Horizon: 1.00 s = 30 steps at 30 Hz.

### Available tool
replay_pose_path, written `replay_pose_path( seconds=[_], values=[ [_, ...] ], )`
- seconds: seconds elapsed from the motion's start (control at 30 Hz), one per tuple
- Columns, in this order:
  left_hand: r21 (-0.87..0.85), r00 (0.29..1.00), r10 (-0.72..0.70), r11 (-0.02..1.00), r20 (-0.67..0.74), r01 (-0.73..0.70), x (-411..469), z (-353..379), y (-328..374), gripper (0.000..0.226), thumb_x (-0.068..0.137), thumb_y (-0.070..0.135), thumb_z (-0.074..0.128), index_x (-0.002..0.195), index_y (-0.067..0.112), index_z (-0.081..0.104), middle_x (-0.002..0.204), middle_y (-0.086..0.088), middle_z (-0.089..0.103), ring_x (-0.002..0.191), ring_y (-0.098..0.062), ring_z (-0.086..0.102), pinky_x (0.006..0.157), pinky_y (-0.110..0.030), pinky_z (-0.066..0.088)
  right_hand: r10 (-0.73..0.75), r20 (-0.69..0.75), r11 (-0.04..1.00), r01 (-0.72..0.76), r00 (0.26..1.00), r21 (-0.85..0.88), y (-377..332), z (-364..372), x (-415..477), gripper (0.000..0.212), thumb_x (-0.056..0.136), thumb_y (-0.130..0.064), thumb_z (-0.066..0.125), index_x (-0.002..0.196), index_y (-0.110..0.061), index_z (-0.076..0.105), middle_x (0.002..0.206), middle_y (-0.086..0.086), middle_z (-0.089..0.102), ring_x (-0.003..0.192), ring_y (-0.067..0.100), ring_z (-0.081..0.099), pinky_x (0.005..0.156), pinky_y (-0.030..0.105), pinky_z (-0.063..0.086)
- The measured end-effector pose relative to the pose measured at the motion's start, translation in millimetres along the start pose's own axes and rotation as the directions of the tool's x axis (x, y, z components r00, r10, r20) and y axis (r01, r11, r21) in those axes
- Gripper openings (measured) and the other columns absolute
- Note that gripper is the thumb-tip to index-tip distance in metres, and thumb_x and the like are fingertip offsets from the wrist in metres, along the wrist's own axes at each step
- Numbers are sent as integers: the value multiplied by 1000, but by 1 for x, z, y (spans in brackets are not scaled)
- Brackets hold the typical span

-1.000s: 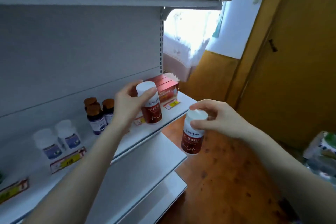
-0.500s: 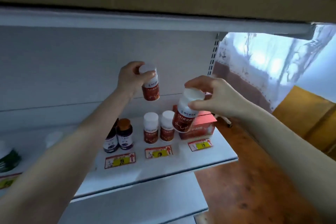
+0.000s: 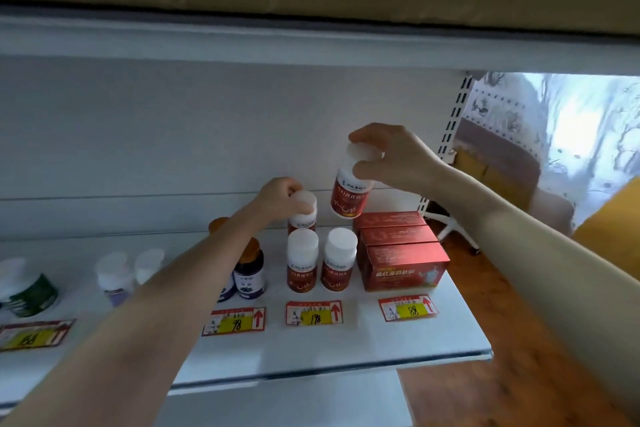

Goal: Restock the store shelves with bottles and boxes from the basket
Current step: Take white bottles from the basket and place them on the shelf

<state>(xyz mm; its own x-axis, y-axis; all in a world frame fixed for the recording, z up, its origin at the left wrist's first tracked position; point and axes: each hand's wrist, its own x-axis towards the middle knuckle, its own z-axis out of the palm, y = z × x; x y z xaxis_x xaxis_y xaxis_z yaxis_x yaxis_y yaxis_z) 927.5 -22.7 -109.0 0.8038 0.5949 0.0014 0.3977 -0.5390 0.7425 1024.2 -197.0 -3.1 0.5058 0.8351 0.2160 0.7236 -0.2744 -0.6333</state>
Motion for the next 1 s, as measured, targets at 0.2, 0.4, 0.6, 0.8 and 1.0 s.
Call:
replay_pose_path(
  seconds=[0.2, 0.4, 0.6, 0.8, 1.0],
  values=[
    [-131, 983, -56, 988, 174, 80, -4, 4, -9, 33, 76, 8, 72, 107, 8, 62, 106, -7, 62, 101, -22, 58, 89, -36, 49, 83, 83, 996, -86, 993, 37, 27, 29, 32, 52, 75, -7, 67, 125, -13, 53, 127, 4, 55, 115, 21, 53, 99, 35, 44],
    [-190, 977, -68, 976, 204, 108, -2, 4, -12, 30, 81, 10, 69, 109, 11, 60, 101, -1, 60, 98, -18, 56, 89, -34, 47, 170, 225, 985, -172, 960, -10, 52, 65, 45, 49, 76, -2, 66, 122, -13, 57, 130, 5, 54, 119, 21, 50, 96, 29, 41],
    [-145, 982, -14, 988, 188, 42, -4, 1, -15, 30, 83, 8, 67, 112, 2, 61, 101, -7, 60, 93, -18, 55, 85, -34, 47, 255, 285, 965, -260, 924, -21, 69, 87, 48, 47, 72, -4, 70, 117, -13, 60, 130, 10, 54, 116, 25, 52, 94, 32, 45],
    [-143, 976, -24, 988, 215, 56, -5, 0, -14, 30, 83, 10, 68, 109, -2, 60, 98, -11, 59, 88, -19, 53, 78, -32, 45, 256, 338, 965, -261, 906, -33, 67, 98, 48, 48, 73, -5, 71, 119, -11, 58, 131, 9, 51, 118, 23, 52, 95, 30, 45],
    [-110, 974, 1, 994, 227, 25, -5, 1, -16, 30, 83, 13, 67, 109, -2, 60, 111, -22, 60, 89, -21, 55, 78, -34, 46, 291, 328, 955, -294, 899, -43, 70, 105, 44, 50, 73, -7, 69, 120, -12, 55, 131, 10, 50, 114, 24, 53, 87, 30, 47]
  ],
)
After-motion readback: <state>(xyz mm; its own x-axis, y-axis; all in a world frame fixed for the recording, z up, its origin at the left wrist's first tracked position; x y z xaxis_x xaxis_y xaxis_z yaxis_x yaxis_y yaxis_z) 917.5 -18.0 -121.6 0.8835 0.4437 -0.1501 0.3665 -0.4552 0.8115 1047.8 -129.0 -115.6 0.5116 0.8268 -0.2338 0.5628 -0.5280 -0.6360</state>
